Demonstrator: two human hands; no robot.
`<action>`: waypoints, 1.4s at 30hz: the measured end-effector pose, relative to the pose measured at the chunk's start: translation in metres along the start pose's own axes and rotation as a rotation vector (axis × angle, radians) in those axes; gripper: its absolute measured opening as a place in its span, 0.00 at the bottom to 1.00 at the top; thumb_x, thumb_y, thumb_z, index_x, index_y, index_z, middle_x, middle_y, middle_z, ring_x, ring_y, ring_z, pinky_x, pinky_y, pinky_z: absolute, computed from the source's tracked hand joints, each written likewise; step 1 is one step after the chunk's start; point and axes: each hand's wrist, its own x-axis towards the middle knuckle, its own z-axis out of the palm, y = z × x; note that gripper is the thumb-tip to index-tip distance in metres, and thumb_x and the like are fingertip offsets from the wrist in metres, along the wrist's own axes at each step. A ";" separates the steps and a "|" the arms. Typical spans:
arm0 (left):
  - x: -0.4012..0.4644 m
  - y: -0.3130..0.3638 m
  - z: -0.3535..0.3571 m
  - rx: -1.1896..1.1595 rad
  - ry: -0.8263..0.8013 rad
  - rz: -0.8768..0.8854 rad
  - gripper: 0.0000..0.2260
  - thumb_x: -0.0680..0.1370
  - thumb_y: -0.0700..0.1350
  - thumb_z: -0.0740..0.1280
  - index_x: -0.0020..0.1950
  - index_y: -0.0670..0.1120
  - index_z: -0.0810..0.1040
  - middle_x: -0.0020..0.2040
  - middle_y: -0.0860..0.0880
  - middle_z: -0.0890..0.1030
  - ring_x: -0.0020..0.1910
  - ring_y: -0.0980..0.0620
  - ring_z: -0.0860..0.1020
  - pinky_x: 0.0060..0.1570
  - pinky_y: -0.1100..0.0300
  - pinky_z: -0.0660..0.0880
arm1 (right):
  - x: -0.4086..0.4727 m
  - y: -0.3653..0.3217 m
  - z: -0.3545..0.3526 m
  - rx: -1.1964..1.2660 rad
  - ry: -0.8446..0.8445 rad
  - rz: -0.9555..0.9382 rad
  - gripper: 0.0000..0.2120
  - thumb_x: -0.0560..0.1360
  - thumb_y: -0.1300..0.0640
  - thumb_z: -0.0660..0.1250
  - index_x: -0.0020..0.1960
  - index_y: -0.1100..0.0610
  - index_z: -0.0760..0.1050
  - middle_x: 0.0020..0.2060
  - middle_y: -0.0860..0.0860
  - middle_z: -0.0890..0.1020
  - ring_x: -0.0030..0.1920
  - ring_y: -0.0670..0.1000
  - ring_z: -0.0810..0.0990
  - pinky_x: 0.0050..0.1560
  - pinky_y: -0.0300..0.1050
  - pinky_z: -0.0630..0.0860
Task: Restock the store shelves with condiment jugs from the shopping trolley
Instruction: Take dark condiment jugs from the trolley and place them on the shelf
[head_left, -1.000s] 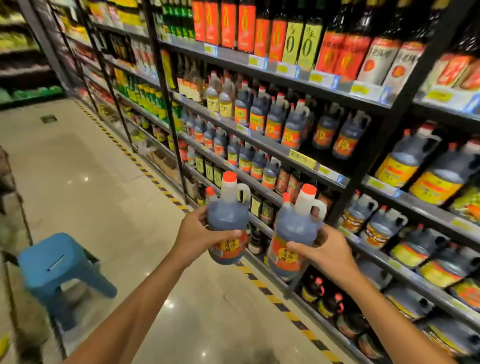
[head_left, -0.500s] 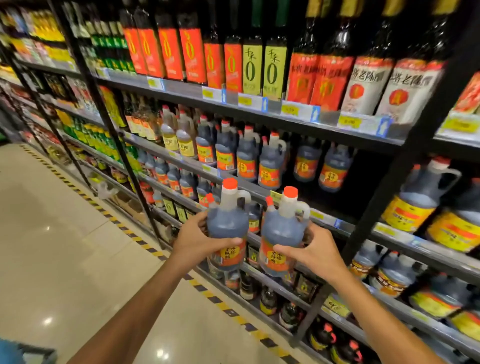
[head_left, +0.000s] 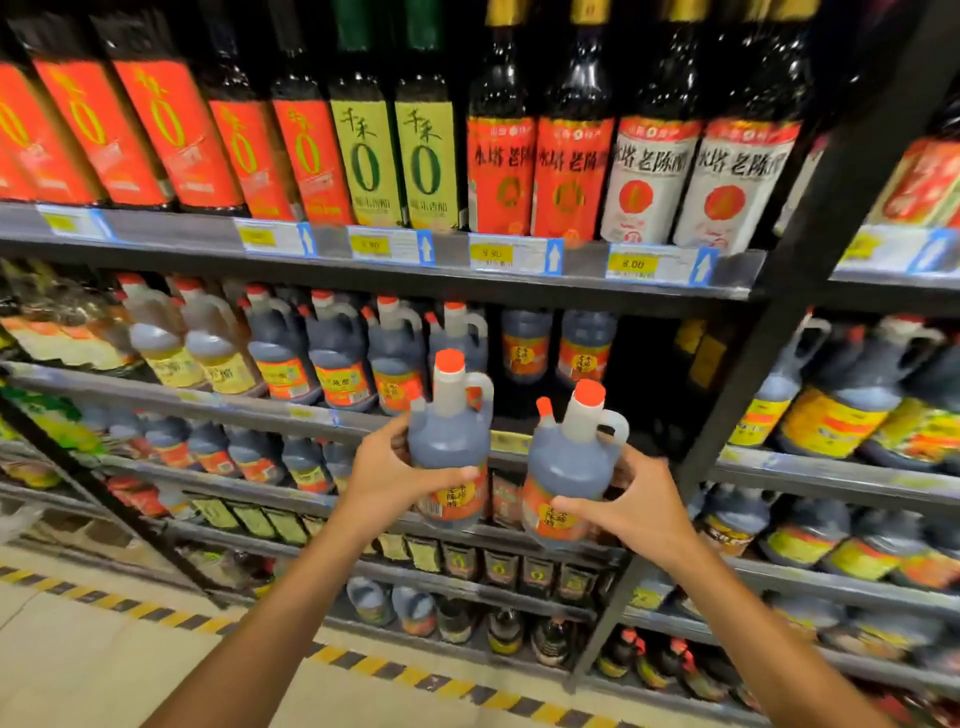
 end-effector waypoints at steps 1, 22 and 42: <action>0.008 -0.002 -0.001 0.010 -0.034 0.006 0.30 0.61 0.45 0.83 0.61 0.53 0.78 0.58 0.56 0.82 0.56 0.57 0.82 0.56 0.57 0.80 | 0.000 0.000 0.000 -0.016 0.039 0.004 0.43 0.59 0.39 0.81 0.70 0.43 0.69 0.60 0.31 0.77 0.59 0.35 0.78 0.61 0.40 0.77; 0.061 -0.020 -0.070 0.000 -0.160 0.128 0.35 0.60 0.48 0.84 0.66 0.51 0.78 0.60 0.56 0.82 0.58 0.59 0.81 0.53 0.64 0.79 | 0.086 -0.032 0.047 -0.132 0.224 -0.033 0.33 0.63 0.42 0.82 0.62 0.34 0.69 0.57 0.36 0.80 0.59 0.38 0.78 0.59 0.39 0.75; 0.053 -0.025 -0.064 -0.016 -0.120 0.097 0.32 0.61 0.42 0.84 0.63 0.51 0.78 0.58 0.55 0.83 0.57 0.60 0.81 0.53 0.65 0.79 | 0.136 0.017 0.041 -0.067 0.103 0.183 0.32 0.56 0.33 0.80 0.55 0.49 0.81 0.51 0.46 0.86 0.53 0.44 0.84 0.58 0.53 0.81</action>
